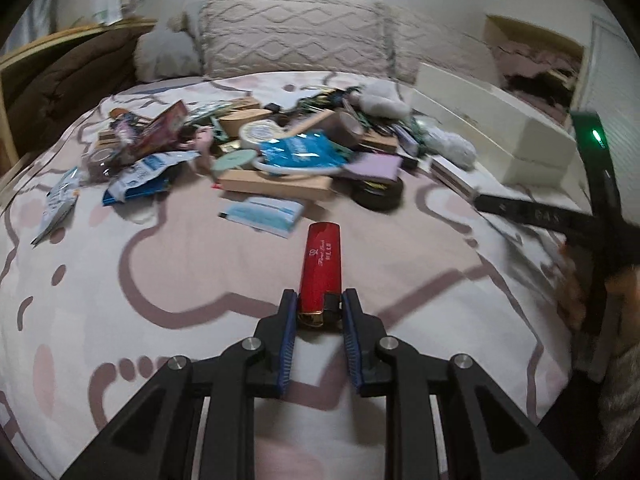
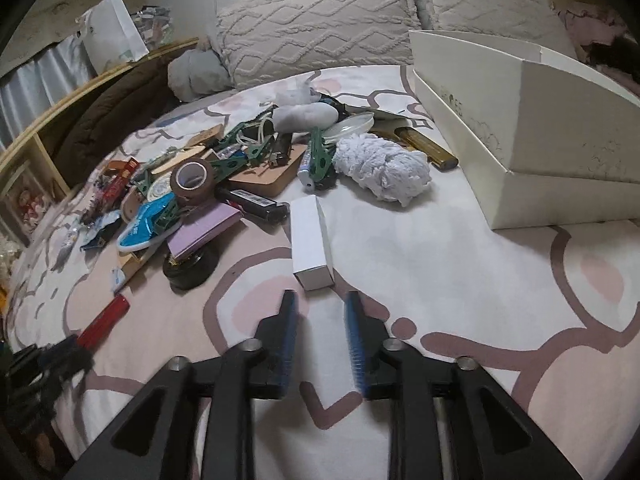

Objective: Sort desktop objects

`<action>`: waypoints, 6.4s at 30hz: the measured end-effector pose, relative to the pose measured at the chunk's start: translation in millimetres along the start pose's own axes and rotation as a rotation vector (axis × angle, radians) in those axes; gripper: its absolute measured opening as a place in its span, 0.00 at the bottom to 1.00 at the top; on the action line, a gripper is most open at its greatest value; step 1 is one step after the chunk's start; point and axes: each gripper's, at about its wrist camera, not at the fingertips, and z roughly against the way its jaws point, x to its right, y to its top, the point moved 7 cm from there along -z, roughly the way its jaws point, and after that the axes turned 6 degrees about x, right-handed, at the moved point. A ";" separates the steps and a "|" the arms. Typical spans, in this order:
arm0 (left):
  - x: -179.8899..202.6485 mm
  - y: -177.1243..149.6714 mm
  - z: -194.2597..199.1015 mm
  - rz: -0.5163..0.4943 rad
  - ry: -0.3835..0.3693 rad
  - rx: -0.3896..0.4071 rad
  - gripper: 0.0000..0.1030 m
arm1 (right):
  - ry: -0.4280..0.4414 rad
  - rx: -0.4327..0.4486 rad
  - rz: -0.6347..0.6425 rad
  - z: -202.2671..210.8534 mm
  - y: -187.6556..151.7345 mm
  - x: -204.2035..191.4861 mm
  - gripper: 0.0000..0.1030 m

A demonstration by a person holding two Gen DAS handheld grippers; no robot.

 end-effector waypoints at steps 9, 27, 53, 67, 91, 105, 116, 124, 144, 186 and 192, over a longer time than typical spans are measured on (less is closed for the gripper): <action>5.3 -4.1 -3.6 -0.092 0.081 0.007 0.23 | -0.047 0.011 0.025 -3.9 17.9 3.1 0.88; -10.9 -14.2 1.1 -0.016 0.156 0.008 0.57 | 0.010 -0.008 0.171 -18.0 12.7 -21.8 0.19; -71.0 4.8 -15.5 0.122 0.349 -0.002 0.59 | 0.002 -0.024 0.377 3.6 -17.3 -43.0 0.78; -28.8 -1.0 -19.4 0.058 0.173 0.006 0.93 | -0.134 -0.053 0.206 0.7 -7.0 13.3 0.78; -11.0 12.2 -53.3 -0.001 0.122 -0.054 0.96 | -0.086 -0.093 0.093 -1.0 -9.6 16.5 1.00; -13.8 10.5 -52.7 0.022 0.114 -0.035 0.98 | -0.090 -0.106 0.028 -15.5 -7.0 -30.1 1.00; -12.3 11.1 -50.9 0.014 0.140 -0.014 0.98 | -0.126 -0.045 0.019 -25.3 -5.4 -29.2 1.00; -10.4 11.3 -49.0 0.013 0.129 -0.004 0.94 | -0.110 -0.005 0.010 -20.0 -3.4 -28.7 0.67; -4.4 13.3 -44.0 -0.003 0.117 0.027 0.77 | -0.086 0.009 0.057 -16.3 -6.2 -37.8 0.66; 38.3 82.1 27.9 0.065 0.045 0.227 0.77 | 0.123 0.223 0.036 93.6 33.1 -26.4 0.66; 70.9 107.4 42.3 0.037 -0.008 0.285 0.77 | 0.084 0.285 0.037 125.9 50.0 3.7 0.66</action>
